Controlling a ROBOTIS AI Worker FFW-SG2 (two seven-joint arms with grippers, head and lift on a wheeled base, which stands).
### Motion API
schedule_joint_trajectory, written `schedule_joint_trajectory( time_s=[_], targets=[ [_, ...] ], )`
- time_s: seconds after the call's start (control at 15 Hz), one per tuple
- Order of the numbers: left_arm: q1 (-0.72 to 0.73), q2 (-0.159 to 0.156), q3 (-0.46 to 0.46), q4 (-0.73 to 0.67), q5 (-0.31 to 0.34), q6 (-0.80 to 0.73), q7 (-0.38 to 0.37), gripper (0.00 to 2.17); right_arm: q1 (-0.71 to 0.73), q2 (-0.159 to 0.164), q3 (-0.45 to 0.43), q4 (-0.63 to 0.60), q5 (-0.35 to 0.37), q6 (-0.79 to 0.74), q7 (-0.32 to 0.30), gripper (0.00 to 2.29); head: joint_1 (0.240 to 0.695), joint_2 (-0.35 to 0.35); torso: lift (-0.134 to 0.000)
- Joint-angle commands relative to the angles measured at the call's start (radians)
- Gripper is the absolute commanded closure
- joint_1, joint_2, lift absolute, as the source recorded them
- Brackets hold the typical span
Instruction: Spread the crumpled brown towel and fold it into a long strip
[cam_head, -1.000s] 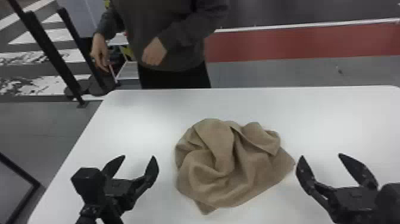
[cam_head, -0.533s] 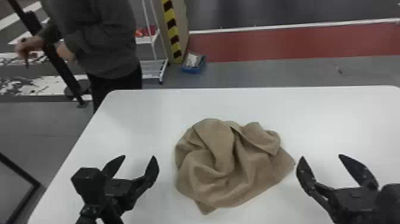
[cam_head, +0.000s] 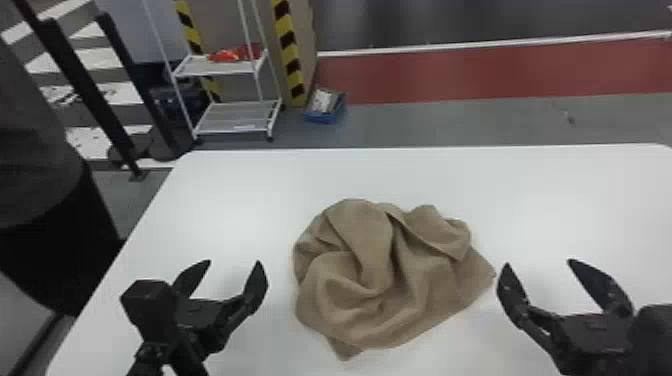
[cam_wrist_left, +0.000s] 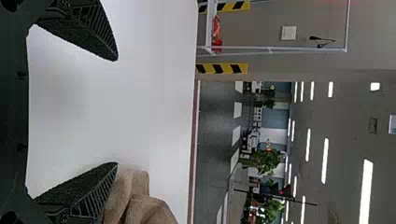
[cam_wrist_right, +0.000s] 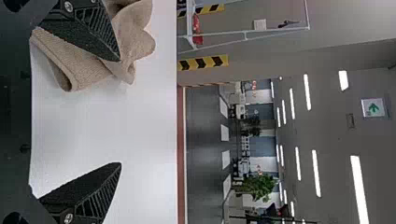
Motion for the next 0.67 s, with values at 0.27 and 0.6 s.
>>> schedule_joint_trajectory(
  time_s=[0.27, 0.6],
  targets=[
    [-0.012, -0.003, -0.002, 0.015, -0.008, 0.016, 0.001, 0.08, -0.037, 0.001, -0.031, -0.008, 0.135, 0.173, 0.103, 0.08, 0.695, 0.176, -0.125],
    [-0.031, -0.003, -0.002, 0.046, -0.008, 0.016, 0.001, 0.08, -0.053, 0.001, -0.026, -0.01, 0.291, 0.176, 0.103, 0.08, 0.695, 0.159, -0.125]
  ],
)
